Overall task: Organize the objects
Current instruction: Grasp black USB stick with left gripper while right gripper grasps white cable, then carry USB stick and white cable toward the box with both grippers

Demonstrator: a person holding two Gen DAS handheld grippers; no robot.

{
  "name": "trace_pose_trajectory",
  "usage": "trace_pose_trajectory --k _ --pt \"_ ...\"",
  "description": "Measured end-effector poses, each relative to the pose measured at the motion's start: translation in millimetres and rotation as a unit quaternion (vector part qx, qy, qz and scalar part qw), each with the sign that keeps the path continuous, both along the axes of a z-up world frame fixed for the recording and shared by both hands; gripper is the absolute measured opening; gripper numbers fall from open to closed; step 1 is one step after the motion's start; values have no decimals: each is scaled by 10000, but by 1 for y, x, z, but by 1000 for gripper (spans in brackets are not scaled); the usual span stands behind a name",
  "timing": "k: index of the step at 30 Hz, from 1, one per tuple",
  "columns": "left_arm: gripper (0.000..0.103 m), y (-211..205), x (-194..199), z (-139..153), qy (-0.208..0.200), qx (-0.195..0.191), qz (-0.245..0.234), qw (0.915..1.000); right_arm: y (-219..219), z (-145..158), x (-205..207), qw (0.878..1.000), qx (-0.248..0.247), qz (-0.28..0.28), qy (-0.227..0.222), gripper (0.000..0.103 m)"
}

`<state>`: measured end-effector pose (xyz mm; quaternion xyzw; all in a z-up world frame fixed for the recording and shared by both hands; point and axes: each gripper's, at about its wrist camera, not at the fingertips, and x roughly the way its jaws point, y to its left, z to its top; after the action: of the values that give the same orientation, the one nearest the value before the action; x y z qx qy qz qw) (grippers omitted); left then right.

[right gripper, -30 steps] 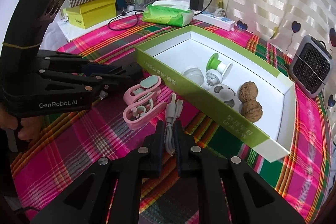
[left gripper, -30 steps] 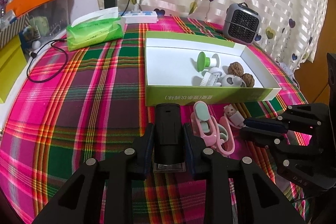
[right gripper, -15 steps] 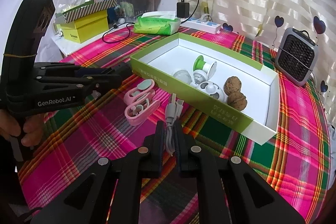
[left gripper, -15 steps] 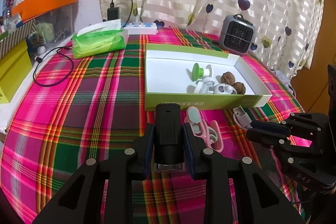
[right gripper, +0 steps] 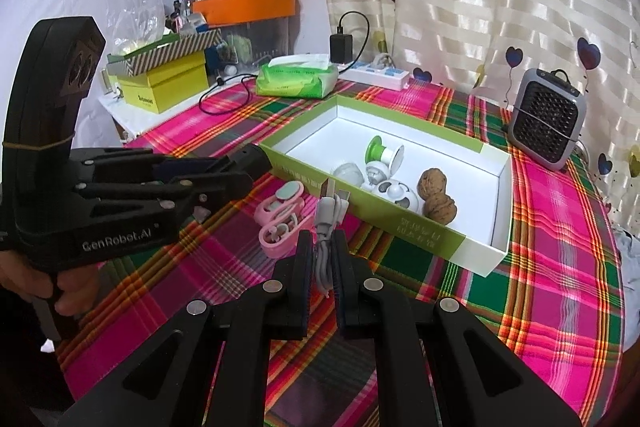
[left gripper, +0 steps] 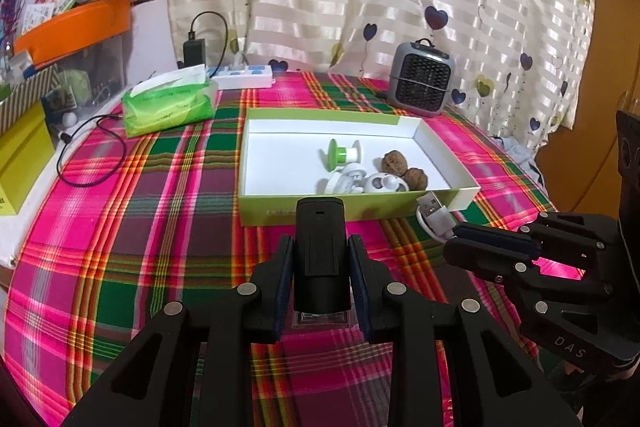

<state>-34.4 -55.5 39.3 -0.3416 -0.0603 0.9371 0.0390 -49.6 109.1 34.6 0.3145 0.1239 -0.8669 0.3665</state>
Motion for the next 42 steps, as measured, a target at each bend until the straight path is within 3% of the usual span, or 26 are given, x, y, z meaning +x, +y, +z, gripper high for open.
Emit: trace_pose_trajectory --k 42 --pt "25 32 7 17 188 -232 -269 9992 10 21 11 9993 -254 -128 262 10"
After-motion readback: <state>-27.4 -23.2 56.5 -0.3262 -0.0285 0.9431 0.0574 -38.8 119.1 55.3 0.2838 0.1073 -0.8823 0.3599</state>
